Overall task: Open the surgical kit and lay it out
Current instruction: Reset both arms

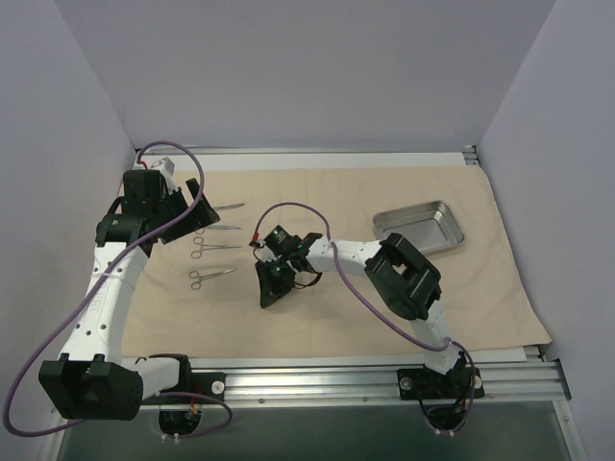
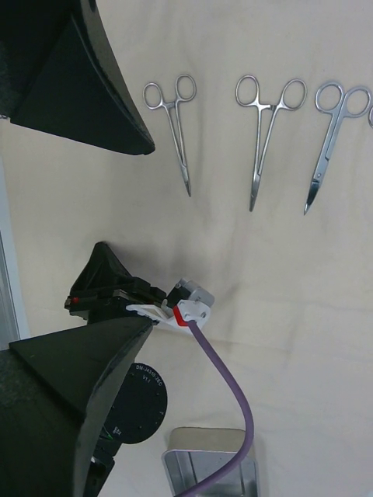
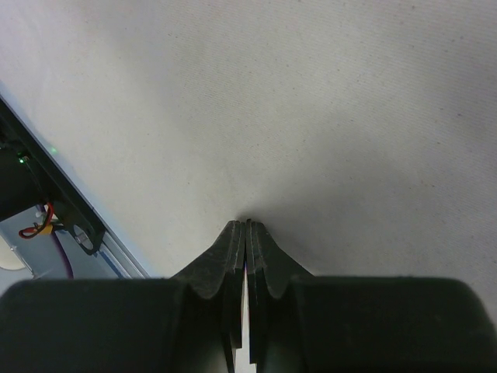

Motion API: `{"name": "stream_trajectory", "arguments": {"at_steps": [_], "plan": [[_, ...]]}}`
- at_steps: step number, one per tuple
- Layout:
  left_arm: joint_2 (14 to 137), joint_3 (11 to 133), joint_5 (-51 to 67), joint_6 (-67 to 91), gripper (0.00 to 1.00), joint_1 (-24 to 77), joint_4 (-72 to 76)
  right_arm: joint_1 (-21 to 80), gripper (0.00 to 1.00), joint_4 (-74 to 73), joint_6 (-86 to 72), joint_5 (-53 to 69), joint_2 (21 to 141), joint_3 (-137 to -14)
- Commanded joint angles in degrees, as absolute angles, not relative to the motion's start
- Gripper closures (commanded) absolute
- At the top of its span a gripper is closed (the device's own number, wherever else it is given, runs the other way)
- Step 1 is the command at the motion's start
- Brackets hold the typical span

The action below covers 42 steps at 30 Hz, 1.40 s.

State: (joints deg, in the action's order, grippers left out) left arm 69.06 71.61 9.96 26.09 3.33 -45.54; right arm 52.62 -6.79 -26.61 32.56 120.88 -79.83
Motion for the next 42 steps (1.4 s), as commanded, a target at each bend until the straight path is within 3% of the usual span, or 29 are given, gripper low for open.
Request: {"name": "stream_trajectory", "arguments": {"at_steps": [1,13,20,22,23,29,35,39,42], "plan": [[67.2,72.4,7.6,27.9,0.06,3.3,-44.4,53.9,1.0,-11.2,-25.7,28.7,122.1,-77.9],[74.3,79.8,9.1,25.1,0.06,3.2,-53.3,53.7,1.0,-14.2,-25.1,25.4,119.9,-77.7],[67.3,76.6,2.8,26.8,0.06,3.2,-49.0,53.5,0.99,-16.3,-23.1,16.8,112.9,-85.8],[68.9,75.6,4.7,27.9,0.06,2.7,-50.3,53.4,0.89,-17.4,-22.9,14.3,111.6,-87.5],[69.7,75.3,6.8,27.4,0.06,2.4,-50.4,53.4,0.67,-17.7,-22.9,10.9,110.1,-88.0],[68.1,68.0,13.3,25.9,0.06,2.5,-41.1,50.6,0.07,-13.7,-24.1,-5.7,98.8,-81.3],[69.3,62.2,12.5,25.5,0.06,8.5,-31.7,47.8,0.0,9.9,-27.4,-20.3,79.1,-53.8],[71.1,57.0,10.6,28.2,0.06,14.2,-21.5,45.5,0.0,3.9,-35.3,-28.7,72.2,-47.4],[71.2,47.5,15.5,33.5,0.06,14.9,-5.7,45.3,0.0,5.0,-37.3,-26.5,68.7,-40.1]]}}
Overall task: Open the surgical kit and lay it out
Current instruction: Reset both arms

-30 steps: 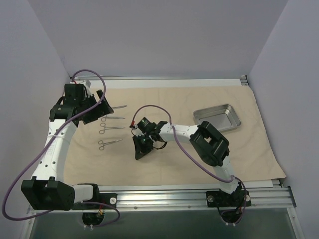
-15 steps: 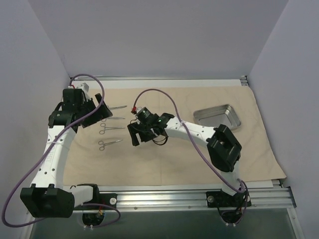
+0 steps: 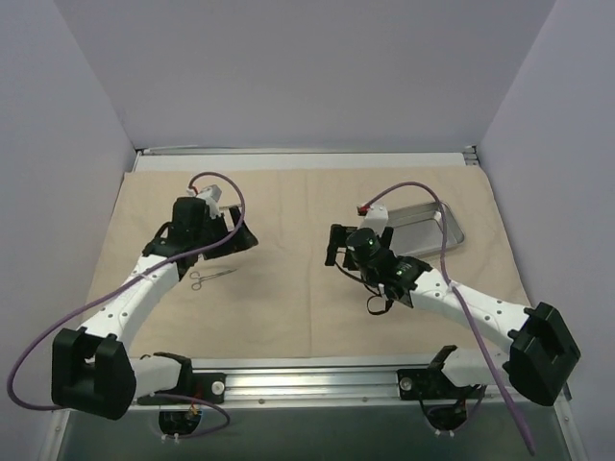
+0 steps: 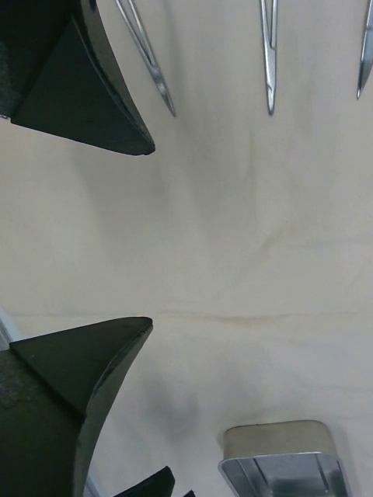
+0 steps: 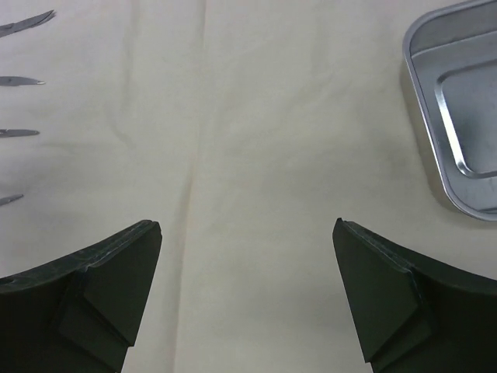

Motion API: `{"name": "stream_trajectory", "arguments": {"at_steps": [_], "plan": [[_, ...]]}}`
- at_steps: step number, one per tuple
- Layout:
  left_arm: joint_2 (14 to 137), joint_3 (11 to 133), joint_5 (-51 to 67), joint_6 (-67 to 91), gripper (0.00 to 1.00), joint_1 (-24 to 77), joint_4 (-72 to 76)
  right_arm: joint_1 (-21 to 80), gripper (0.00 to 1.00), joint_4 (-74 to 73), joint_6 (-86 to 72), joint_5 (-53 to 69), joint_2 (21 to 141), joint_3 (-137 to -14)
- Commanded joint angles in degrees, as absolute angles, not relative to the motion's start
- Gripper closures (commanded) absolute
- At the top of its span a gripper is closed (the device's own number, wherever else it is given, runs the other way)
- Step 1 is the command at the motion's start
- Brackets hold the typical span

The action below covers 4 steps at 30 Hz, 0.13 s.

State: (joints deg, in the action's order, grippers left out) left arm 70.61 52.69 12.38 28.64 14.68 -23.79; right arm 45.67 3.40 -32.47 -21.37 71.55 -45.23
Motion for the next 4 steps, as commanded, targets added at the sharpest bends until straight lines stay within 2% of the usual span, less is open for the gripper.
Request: {"name": "stream_trajectory", "arguments": {"at_steps": [1,3,4], "plan": [[71.3,42.9,18.8,35.2,0.06,14.9,-1.8,45.0,0.0,9.8,-36.7,-24.2,65.9,-37.2],[72.7,39.9,23.4,40.2,0.06,14.9,10.7,44.7,0.0,15.3,-36.6,-17.2,62.2,-28.7],[73.3,37.7,30.1,44.3,0.06,15.1,14.8,44.9,0.0,21.0,-36.2,-12.9,56.8,-26.0]]}}
